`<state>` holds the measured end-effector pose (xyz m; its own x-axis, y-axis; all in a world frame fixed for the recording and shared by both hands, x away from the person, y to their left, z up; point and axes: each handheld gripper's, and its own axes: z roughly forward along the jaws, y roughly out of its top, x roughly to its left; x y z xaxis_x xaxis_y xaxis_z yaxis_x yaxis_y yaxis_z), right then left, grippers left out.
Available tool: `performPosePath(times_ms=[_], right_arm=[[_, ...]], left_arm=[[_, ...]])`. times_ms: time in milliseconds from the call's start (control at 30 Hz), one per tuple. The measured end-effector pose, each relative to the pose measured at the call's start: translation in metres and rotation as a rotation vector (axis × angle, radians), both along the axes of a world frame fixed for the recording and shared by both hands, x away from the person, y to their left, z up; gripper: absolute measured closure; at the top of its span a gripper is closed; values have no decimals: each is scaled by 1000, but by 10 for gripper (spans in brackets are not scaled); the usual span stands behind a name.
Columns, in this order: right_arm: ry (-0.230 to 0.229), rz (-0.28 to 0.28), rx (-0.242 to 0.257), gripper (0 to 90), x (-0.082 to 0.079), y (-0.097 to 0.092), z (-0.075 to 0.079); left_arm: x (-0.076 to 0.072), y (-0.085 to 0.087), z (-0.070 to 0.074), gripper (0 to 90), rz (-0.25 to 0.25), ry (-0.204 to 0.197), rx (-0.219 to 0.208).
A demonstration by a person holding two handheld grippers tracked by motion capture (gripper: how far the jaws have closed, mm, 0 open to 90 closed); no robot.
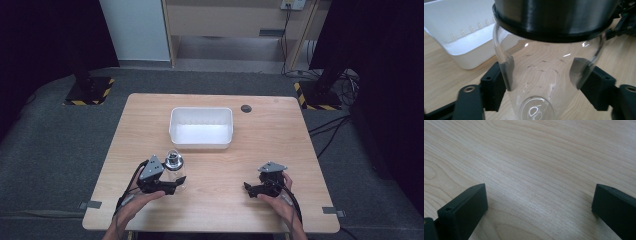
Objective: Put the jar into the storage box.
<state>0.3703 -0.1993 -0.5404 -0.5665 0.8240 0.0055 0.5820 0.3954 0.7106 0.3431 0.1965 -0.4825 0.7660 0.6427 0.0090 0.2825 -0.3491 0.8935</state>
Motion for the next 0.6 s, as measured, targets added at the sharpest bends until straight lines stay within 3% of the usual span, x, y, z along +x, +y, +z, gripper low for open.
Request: performPosePath(times_ms=[33, 100, 167, 200, 267, 600], right_arm=[[0, 0, 0, 3, 0, 0, 0], [1, -1, 1, 2, 0, 0, 0], [0, 0, 0, 3, 0, 0, 0], [0, 0, 0, 2, 0, 0, 0], [0, 0, 0, 3, 0, 0, 0], [1, -1, 1, 3, 0, 0, 0]], left_arm=[[-2, 1, 1, 301, 27, 20, 12], [0, 0, 0, 302, 4, 2, 2], [-2, 1, 1, 302, 27, 18, 11], [1, 0, 1, 303, 3, 2, -2], [0, 1, 2, 303, 35, 26, 7], [14, -5, 21, 304, 65, 3, 1]])
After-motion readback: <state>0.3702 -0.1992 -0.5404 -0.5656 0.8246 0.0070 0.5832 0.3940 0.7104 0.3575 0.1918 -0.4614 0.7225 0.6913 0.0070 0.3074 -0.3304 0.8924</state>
